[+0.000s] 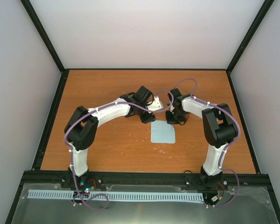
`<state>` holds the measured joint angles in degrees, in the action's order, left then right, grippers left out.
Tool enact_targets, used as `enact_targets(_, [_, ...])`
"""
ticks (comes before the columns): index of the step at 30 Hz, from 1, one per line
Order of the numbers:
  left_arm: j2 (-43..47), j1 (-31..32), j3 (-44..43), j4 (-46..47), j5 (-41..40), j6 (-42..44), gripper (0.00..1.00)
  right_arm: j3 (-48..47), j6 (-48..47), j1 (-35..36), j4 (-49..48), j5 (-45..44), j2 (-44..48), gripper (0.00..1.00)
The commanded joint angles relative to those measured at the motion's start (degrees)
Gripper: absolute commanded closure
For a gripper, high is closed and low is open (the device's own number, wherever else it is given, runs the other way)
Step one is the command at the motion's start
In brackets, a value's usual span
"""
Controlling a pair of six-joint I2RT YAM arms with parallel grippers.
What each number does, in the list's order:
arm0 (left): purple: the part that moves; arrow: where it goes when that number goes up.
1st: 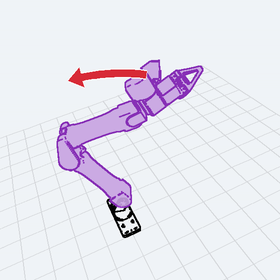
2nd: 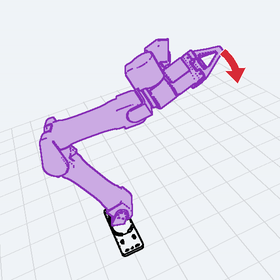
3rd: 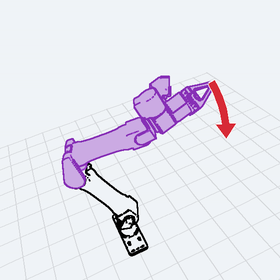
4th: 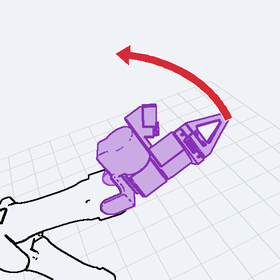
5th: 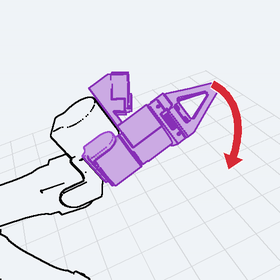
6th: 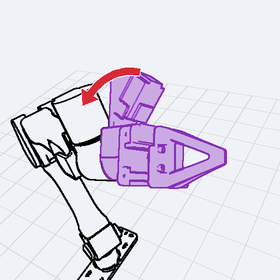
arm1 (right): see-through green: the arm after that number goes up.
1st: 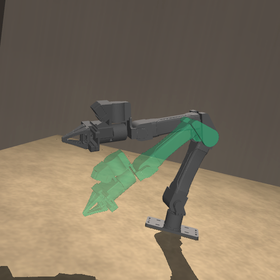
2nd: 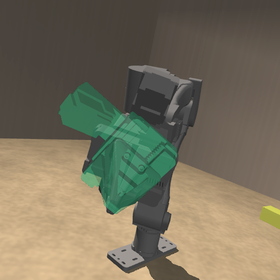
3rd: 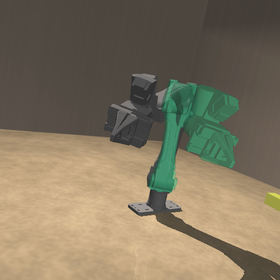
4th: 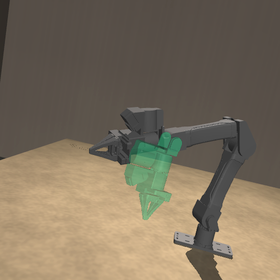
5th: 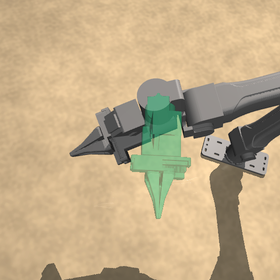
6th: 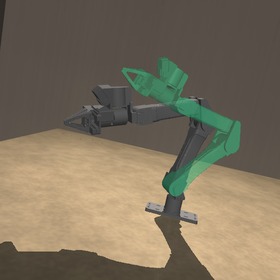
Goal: Organize the sunglasses
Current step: Fold the glasses cleaning cloth at the center of the board.
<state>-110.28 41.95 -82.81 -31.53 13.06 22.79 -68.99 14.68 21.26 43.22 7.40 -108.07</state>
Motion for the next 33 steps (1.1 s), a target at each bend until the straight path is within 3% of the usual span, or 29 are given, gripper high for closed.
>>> enact_targets(1, [-3.43, -1.35, -1.52, 0.25, 2.63, -2.62, 0.47, 1.65, 0.93, 0.68, 0.81, -3.45, -1.31, 0.97])
enact_targets(13, [-10.98, -1.42, -6.11, -0.3, 3.31, -4.33, 0.46, 1.47, 2.75, 0.56, 0.52, -5.98, 0.0, 0.97])
enact_targets(25, [-13.71, -1.85, -5.18, 1.26, 3.15, -4.67, 0.61, 2.12, 3.48, 0.51, -0.24, -4.94, 0.35, 0.97])
enact_targets(33, [-14.58, -2.34, -4.63, 2.74, 2.38, -4.81, 0.62, 2.59, 3.67, 0.54, -0.15, -5.21, 1.09, 0.97])
